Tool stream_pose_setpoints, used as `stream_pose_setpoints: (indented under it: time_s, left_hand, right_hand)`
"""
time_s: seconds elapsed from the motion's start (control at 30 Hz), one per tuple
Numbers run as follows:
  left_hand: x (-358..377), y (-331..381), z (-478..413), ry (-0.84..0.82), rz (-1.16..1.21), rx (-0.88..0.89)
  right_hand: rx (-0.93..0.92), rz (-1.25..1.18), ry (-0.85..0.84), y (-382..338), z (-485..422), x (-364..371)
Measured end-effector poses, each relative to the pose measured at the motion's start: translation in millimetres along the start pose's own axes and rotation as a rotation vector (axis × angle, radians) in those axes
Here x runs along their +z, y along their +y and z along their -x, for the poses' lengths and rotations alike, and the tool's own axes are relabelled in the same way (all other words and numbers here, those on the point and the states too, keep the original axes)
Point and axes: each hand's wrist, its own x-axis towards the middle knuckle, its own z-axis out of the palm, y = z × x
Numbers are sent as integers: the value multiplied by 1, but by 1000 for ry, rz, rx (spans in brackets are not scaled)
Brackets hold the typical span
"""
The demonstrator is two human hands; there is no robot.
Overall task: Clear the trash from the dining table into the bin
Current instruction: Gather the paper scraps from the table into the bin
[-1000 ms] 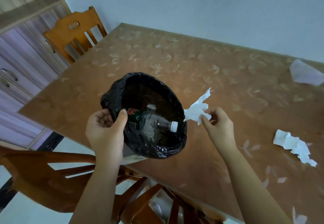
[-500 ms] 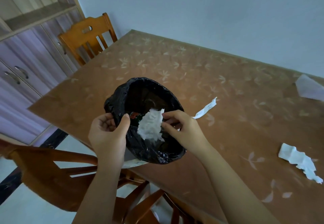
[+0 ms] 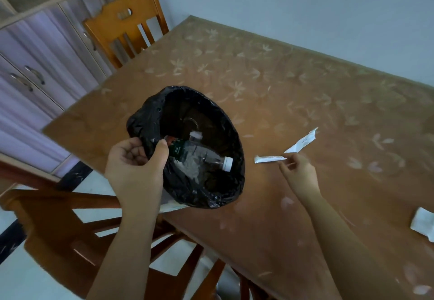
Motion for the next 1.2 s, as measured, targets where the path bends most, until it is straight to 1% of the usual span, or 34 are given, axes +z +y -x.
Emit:
stream_pose_setpoints:
  time_s: [0.13,0.33,0.47,0.6,0.77,0.87,1.0,1.1,1.2]
  left_hand:
    - [7,-3,-10,21,65,-46]
    - [8,-7,-17,-12,82,-85]
    - [8,-5,-19,-22,99,-101]
    - [10,-2,-19,-21,120,-122]
    - [9,0,-16,-32,130,-120]
    - [7,2,-13,-32,132,-121]
    - [5,6,-3,-61,141,-121]
    - [4,10,8,-67,116,-105]
    - [4,16,20,-72,91,-98]
  right_hand:
    - [69,139,-18,23,-28,13]
    - [63,295,-114,44,-52,28]
    - [82,302,-119,51,-56,33]
    - [58,319,-60,50,-56,36]
    - [25,357,-63,50,-47,36]
    - [38,321,-58,49,-38,33]
    - [48,131,-1,36,-17,18]
    - [4,22,76,21,4,-1]
    - [-36,-14,127,4,22,-23]
